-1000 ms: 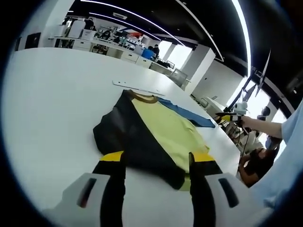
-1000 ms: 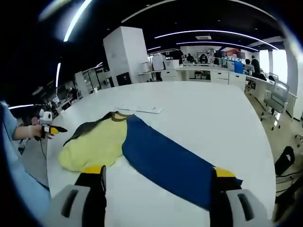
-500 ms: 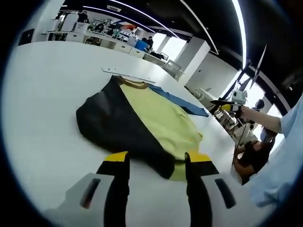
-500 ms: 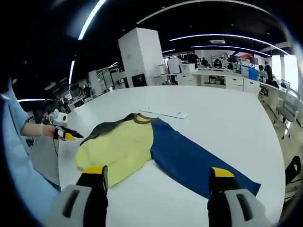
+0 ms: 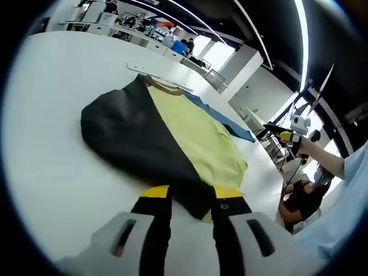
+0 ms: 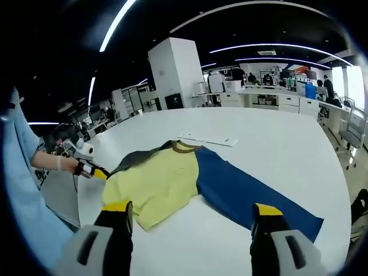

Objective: Fold the garment on the visible template until the final outline fits inside the template.

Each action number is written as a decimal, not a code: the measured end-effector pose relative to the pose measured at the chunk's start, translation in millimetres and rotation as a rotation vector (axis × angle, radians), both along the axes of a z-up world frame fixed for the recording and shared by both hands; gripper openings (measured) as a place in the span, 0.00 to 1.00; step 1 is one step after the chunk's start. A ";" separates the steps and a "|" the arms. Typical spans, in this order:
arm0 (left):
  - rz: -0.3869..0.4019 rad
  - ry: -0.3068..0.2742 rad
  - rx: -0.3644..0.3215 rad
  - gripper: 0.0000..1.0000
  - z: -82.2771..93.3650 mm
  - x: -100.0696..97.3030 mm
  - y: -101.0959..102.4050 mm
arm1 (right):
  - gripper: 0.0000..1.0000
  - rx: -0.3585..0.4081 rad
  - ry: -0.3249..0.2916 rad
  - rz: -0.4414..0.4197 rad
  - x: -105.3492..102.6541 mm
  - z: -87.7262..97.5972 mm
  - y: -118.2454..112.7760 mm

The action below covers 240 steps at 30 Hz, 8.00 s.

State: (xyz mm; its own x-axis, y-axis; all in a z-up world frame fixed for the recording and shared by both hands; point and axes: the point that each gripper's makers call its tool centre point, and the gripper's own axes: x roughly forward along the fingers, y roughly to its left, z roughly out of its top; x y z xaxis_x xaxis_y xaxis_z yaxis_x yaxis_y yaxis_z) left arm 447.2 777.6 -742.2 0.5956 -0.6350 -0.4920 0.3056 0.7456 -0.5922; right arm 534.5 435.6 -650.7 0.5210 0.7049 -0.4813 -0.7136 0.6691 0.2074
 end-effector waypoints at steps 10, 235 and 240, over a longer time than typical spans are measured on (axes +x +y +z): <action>0.076 0.001 -0.056 0.00 4.8 11.0 2.2 | 0.83 0.000 0.003 -0.019 -3.2 -3.4 -7.5; 0.163 -0.035 0.391 0.00 47.0 83.1 308.4 | 0.84 -0.084 0.088 -0.130 -101.6 4.6 77.0; 0.191 -0.013 0.374 0.00 36.1 98.0 324.0 | 0.84 -0.094 0.085 -0.143 -94.2 6.0 79.7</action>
